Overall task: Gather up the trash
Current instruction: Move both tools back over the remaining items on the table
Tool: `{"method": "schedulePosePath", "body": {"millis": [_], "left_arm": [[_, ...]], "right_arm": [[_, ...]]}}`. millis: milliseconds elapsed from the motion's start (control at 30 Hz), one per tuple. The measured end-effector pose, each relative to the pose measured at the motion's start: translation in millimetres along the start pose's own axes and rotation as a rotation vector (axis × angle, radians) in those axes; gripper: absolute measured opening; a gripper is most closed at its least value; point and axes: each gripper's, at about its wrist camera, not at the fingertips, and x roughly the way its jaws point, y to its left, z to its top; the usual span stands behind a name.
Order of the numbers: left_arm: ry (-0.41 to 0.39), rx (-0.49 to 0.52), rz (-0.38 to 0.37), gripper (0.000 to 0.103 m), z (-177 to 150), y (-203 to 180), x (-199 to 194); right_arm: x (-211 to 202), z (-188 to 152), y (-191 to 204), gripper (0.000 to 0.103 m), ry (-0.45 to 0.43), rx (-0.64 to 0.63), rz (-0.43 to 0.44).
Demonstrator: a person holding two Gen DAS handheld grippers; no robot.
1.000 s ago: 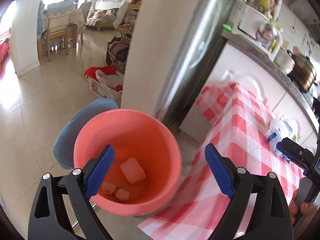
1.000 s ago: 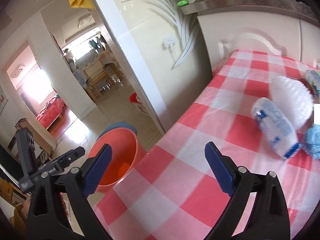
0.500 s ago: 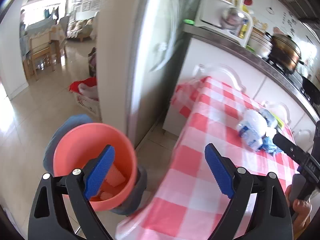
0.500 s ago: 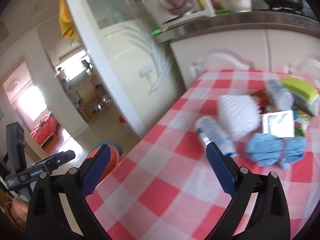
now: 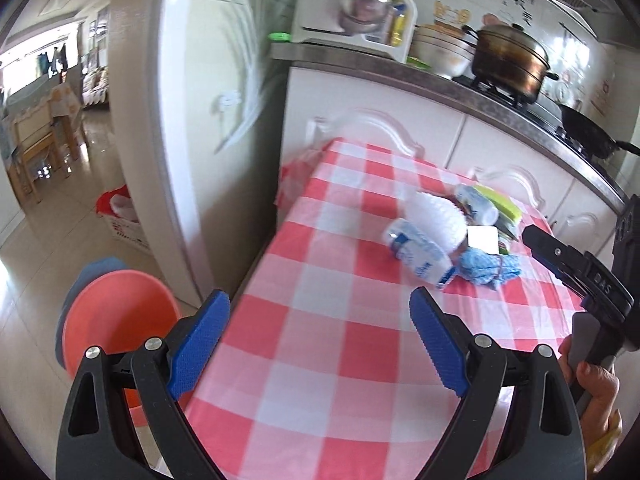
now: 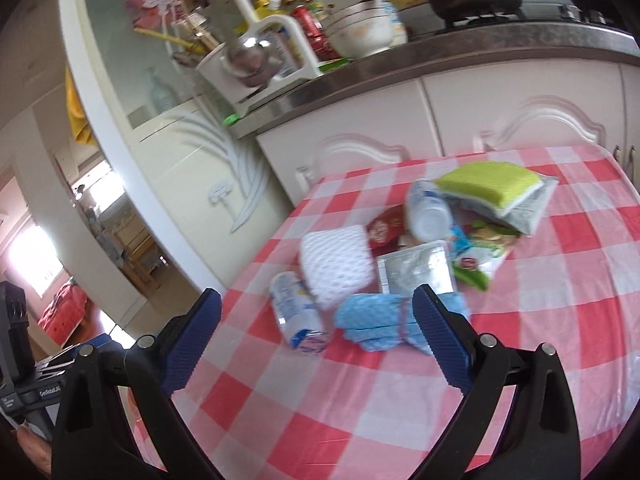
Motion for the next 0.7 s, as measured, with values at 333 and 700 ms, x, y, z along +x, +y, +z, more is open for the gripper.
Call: {"method": "schedulePosePath", "body": {"millis": [333,700], "left_arm": [[0.053,0.058,-0.041,0.091,-4.0,-47.3,24.7],[0.115,0.016,-0.111,0.091,1.6,-71.0,68.6]], "right_arm": [[-7.0,3.2,-74.1,0.096,0.001,0.158,-0.063],[19.2,-6.0,-85.2,0.096,0.100,0.176,-0.023]]}}
